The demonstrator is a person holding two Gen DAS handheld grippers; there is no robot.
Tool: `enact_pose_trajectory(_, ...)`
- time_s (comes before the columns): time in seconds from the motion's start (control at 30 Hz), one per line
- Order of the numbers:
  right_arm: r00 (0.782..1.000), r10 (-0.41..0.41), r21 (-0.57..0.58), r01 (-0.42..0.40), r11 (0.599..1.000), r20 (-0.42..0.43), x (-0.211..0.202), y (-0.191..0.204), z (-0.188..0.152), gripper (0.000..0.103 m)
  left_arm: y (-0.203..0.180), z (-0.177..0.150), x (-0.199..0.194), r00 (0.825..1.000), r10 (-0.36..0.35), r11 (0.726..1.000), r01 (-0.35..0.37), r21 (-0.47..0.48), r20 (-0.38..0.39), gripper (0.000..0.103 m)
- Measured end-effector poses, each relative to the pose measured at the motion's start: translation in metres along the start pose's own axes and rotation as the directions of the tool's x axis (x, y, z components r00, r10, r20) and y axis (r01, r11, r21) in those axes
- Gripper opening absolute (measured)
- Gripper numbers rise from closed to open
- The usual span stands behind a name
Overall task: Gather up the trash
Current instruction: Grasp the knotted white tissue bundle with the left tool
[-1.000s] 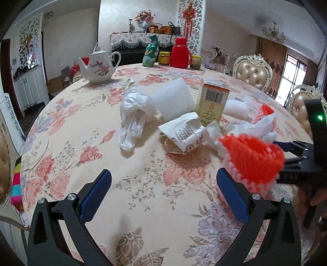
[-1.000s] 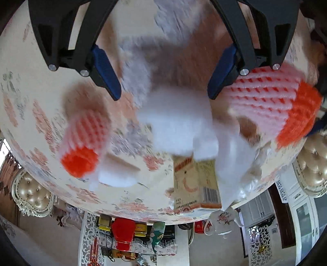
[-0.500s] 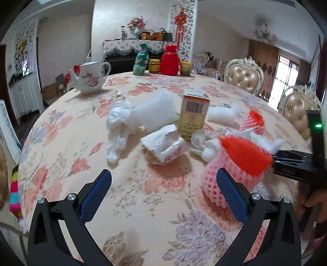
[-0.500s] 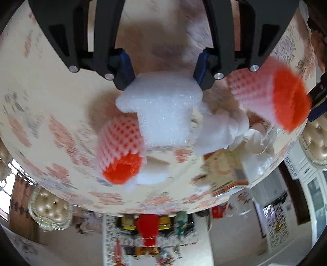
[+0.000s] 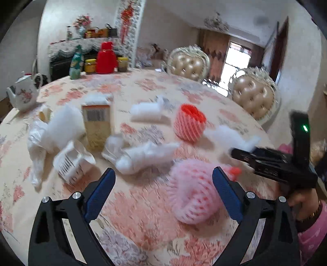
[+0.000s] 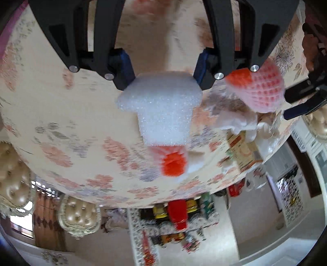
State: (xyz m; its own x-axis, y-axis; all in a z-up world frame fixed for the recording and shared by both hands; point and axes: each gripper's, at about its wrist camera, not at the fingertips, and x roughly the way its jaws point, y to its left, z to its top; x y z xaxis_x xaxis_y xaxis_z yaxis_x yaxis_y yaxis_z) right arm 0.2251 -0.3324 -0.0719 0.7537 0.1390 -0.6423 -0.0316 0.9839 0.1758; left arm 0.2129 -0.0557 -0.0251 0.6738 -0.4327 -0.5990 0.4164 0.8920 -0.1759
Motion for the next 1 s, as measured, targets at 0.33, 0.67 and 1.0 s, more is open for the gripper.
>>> enact_pose_trajectory(0.33,0.999,-0.022,0.064,0.021,0.998,0.026,-0.016,-0.036,-0.006,0.049,0.024,0.023,0.078,0.98,0.132,0.991,-0.13,0.021,-0.147,0.079)
enact_pose_trajectory(0.67,0.999,-0.029,0.077,0.028,0.997,0.022,-0.02,-0.037,-0.01,0.05,0.042,0.021,0.117,0.963,0.09,0.992,-0.109,-0.062,-0.255,0.077)
enact_pose_trajectory(1.0,0.998,-0.049,0.078,0.047,0.996,0.032,-0.028,-0.036,-0.013,0.05,0.02,0.017,0.064,0.99,0.109,0.994,-0.111,-0.013,-0.088,0.035)
